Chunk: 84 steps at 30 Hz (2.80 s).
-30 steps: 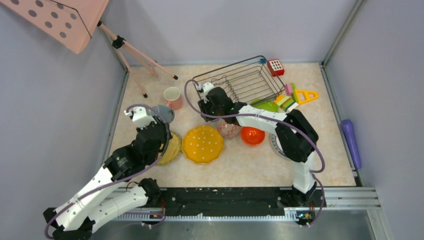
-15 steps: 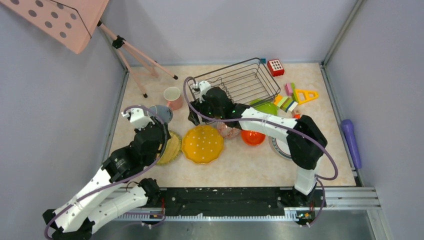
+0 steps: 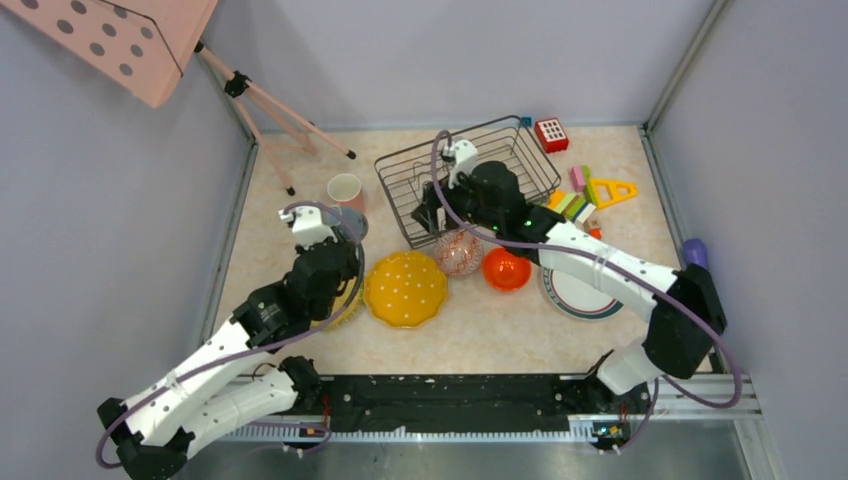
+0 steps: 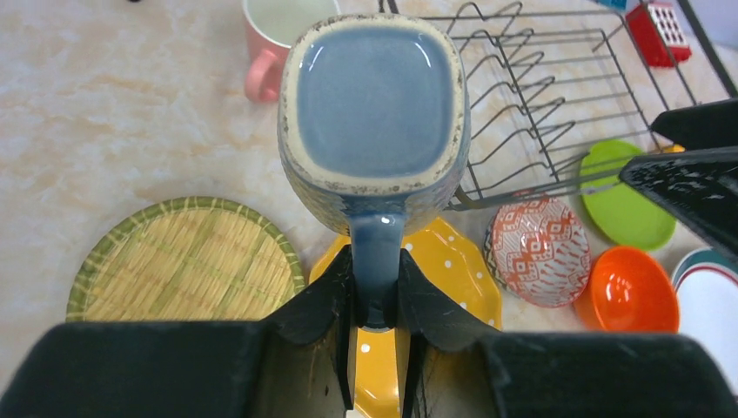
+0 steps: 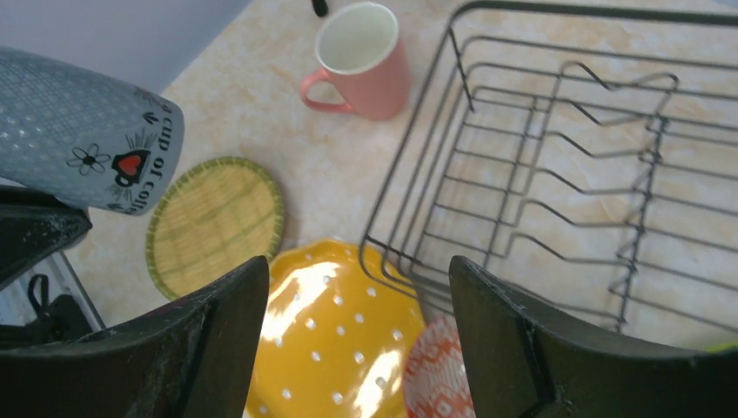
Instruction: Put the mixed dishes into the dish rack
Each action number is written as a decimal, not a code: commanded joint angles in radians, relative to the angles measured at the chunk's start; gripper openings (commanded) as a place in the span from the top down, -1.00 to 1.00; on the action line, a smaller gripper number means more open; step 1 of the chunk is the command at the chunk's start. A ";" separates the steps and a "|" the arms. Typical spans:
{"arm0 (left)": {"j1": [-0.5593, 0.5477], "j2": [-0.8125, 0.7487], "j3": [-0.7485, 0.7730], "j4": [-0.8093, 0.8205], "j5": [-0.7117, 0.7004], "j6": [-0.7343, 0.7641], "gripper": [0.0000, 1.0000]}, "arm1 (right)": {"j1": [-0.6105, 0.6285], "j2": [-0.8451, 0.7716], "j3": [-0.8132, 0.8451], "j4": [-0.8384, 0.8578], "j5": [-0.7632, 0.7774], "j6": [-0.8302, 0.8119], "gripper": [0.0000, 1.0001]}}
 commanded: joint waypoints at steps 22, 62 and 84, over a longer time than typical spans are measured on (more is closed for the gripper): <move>0.009 0.419 0.089 0.536 0.352 0.698 1.00 | -0.114 -0.195 0.132 -0.449 0.107 0.717 -0.69; -0.070 0.434 -0.070 0.939 0.400 1.219 1.00 | -0.119 -0.001 0.144 -0.399 -0.061 1.180 -0.23; -0.069 0.279 -0.139 0.868 0.405 0.811 -0.61 | -0.196 0.111 0.325 -0.381 0.002 0.653 1.00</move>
